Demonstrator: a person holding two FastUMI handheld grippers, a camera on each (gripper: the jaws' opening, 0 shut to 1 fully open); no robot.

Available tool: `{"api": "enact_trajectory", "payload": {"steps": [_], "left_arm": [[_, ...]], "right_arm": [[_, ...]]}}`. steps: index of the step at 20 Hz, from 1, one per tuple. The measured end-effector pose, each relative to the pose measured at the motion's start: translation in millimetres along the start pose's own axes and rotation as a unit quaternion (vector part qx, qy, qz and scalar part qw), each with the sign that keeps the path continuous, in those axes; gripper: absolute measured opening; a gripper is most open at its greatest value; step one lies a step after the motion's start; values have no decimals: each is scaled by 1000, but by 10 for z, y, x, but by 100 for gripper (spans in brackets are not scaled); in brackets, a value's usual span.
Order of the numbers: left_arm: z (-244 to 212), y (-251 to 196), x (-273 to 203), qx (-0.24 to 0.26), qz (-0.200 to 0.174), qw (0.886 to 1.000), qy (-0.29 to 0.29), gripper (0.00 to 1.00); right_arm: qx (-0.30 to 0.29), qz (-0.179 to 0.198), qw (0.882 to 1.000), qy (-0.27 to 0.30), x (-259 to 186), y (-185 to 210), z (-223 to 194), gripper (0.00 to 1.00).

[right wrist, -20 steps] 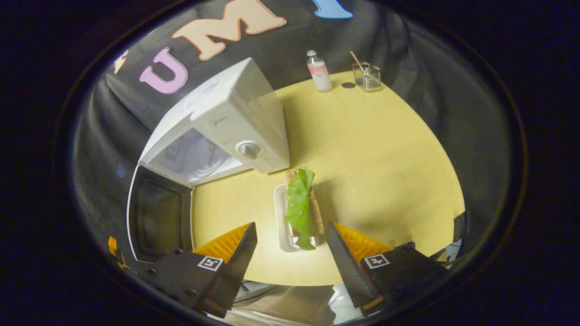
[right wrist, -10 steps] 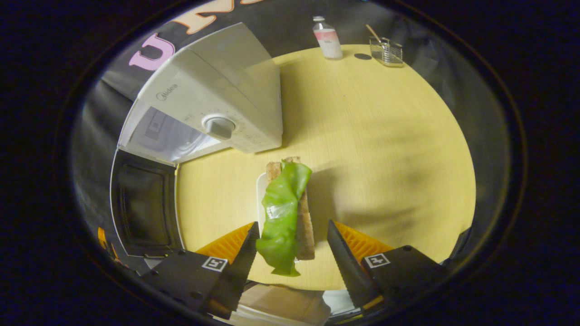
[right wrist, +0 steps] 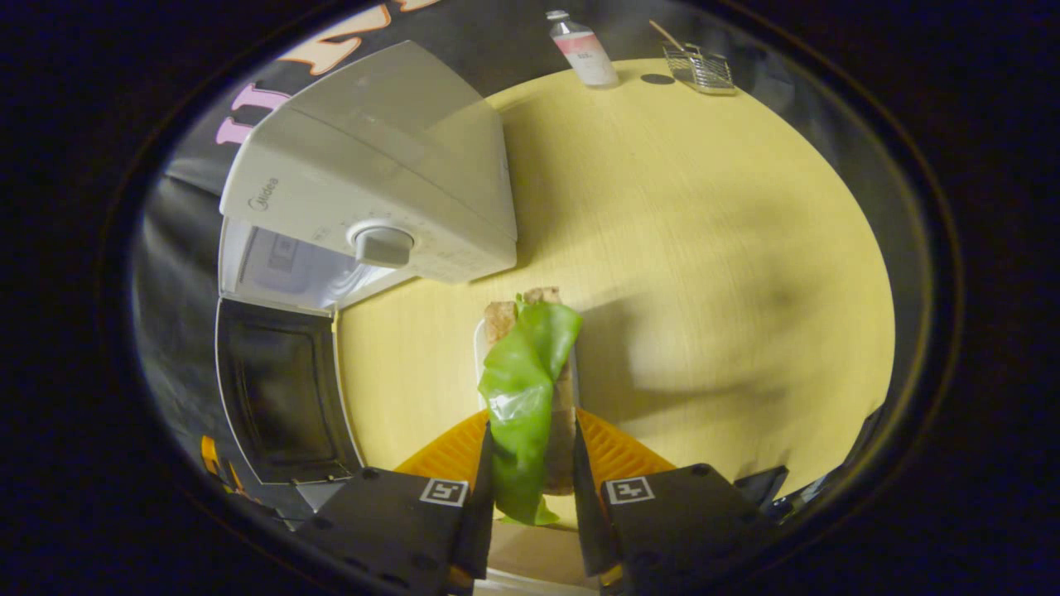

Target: Open the microwave oven with the left hand, put the food in, and close the microwave oven.

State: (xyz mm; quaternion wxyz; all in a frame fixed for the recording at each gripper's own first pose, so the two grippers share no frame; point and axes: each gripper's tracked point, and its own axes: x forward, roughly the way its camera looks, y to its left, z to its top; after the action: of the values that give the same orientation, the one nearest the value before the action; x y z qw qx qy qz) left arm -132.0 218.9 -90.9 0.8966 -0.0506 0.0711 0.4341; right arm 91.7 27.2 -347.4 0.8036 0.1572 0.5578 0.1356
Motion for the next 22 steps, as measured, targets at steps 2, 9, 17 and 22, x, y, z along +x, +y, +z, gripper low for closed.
{"api": "enact_trajectory", "payload": {"steps": [2, 9, 17, 22], "left_arm": [[-28, -11, 17, 6, 2, 1000, 4, 91], [-81, -42, 14, -7, -11, 1000, 18, 95], [58, -124, 328, -6, -51, 999, -1, 95], [102, -184, 537, 13, -85, 996, -4, 95]], "right_arm": [[10, 11, 1000, -3, -29, 34, 17, 46], [40, 66, 996, -44, -413, 231, 98, 46], [69, 192, 973, -107, -846, 1262, -227, 45], [73, 242, 957, -141, -836, 2034, -416, 45]]}}
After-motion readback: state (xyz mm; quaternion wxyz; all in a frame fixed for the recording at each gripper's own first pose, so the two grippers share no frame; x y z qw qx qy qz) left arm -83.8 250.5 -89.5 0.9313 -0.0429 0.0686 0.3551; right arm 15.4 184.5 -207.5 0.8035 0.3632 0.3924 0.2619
